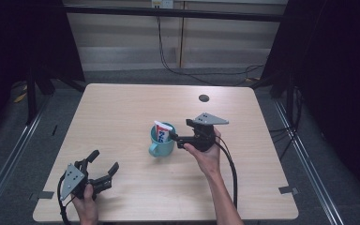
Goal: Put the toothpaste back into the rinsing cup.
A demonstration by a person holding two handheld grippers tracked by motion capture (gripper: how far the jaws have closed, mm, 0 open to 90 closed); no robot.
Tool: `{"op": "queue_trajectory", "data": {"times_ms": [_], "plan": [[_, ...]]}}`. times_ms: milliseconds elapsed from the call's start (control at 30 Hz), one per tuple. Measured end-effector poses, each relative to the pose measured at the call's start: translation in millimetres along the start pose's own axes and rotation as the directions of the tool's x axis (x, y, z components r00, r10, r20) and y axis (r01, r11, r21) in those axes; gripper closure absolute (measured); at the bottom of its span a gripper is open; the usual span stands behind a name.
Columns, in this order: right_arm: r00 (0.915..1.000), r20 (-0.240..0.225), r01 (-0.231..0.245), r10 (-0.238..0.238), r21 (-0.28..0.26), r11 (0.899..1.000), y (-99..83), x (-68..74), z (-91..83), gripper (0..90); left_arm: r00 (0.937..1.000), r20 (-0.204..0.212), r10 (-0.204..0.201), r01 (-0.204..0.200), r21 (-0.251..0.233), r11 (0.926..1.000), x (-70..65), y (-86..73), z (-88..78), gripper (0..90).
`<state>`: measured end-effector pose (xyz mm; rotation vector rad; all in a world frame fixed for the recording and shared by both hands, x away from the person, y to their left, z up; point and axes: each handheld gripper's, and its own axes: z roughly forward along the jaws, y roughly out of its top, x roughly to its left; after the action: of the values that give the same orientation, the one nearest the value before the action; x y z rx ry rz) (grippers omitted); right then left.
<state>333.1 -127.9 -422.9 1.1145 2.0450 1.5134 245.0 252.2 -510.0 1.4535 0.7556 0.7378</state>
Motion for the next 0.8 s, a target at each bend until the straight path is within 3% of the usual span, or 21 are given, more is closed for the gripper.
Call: {"op": "queue_trajectory", "data": {"times_ms": [200,800], "plan": [[0.9993,0.026,-0.026,0.026,-0.008,1.0,-7.6,-6.1,-9.6,14.9,1.0,0.0,0.001,-0.001,0.0,1.0,0.0,0.0,0.0,15.5],[0.9945,0.103,-0.016,0.017,-0.019,1.0,-23.8,-21.8,-42.8,15.9,1.0,0.0,0.0,0.0,0.0,1.0,0.0,0.0,0.0,15.5]]}}
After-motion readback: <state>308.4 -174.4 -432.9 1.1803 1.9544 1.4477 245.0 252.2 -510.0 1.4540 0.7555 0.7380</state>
